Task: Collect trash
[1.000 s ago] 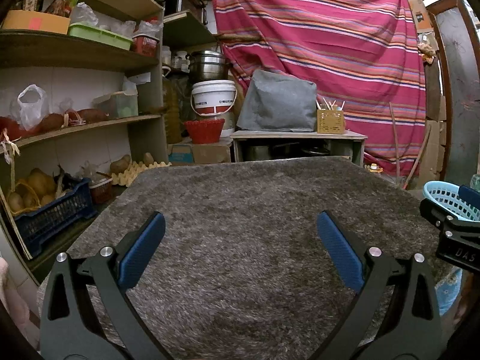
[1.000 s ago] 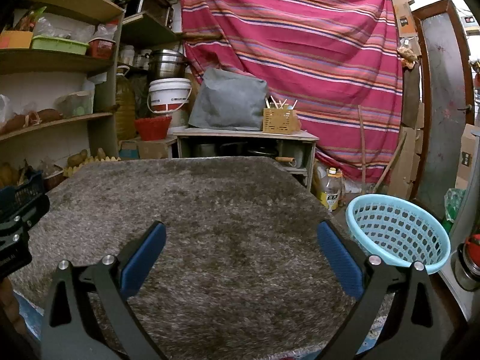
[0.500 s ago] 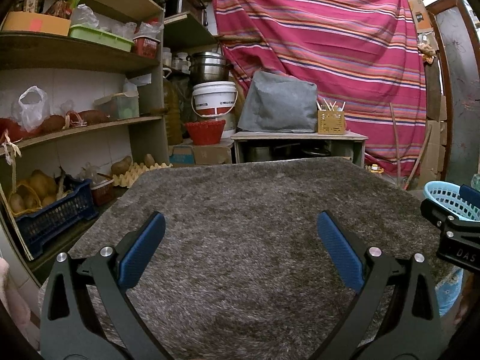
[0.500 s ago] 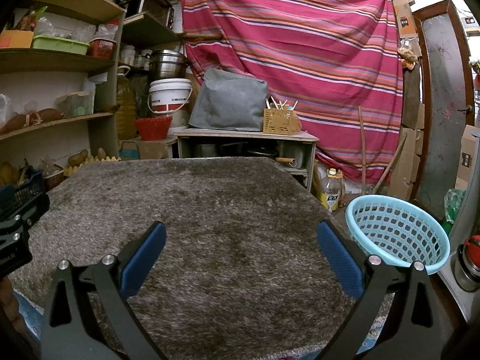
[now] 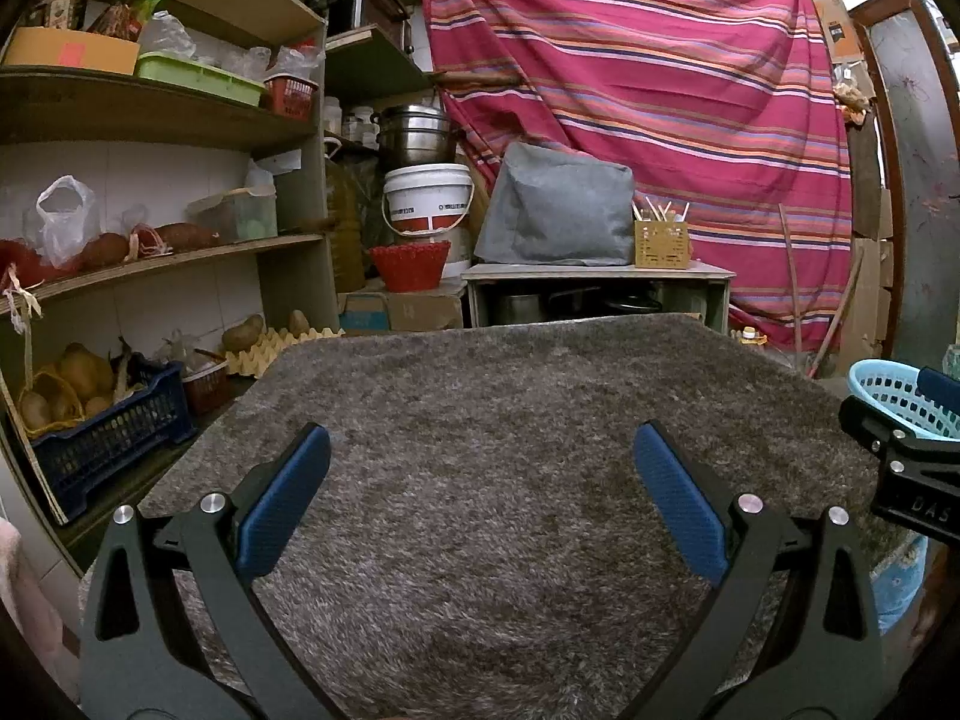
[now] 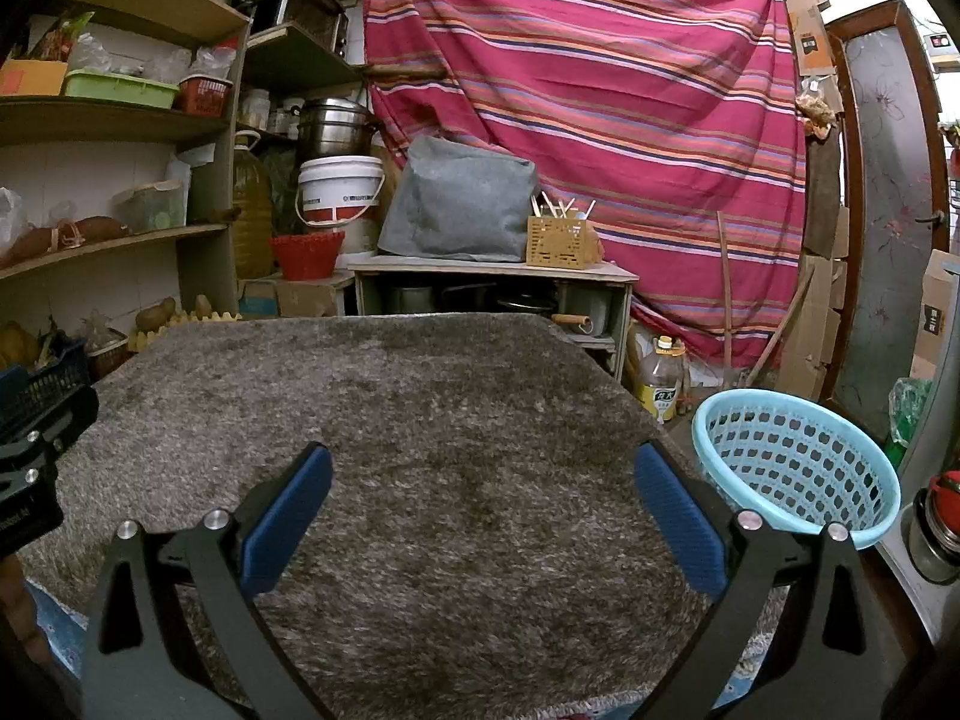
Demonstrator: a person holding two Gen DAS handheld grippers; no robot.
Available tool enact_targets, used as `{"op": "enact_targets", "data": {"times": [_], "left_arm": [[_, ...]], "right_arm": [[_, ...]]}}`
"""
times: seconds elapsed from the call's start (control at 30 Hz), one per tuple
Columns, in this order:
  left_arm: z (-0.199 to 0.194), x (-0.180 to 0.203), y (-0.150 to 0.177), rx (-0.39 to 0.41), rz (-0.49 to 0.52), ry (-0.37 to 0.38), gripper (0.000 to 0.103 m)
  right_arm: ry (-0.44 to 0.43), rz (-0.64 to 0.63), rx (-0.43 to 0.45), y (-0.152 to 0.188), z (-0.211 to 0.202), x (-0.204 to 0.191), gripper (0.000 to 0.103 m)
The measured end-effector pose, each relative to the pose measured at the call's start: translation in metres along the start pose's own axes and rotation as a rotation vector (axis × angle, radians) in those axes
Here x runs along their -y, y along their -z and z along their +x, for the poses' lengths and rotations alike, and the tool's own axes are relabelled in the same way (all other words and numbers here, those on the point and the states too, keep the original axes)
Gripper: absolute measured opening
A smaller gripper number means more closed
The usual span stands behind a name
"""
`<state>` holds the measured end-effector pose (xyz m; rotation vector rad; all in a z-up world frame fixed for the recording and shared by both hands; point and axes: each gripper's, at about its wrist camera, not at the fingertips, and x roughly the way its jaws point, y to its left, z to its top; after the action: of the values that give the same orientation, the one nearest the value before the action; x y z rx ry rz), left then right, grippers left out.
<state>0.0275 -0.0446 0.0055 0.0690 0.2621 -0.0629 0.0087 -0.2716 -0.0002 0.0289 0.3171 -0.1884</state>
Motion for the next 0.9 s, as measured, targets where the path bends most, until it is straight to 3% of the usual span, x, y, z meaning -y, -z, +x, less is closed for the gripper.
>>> {"op": "enact_targets", "data": {"times": [0.9], "left_arm": [[-0.0012,-0.0016,-0.0003,0.001,0.001,-0.001,0.098]], "right_arm": [[0.001,-0.005,0.006,0.0003,-0.0007,0.0013,0.099]]}}
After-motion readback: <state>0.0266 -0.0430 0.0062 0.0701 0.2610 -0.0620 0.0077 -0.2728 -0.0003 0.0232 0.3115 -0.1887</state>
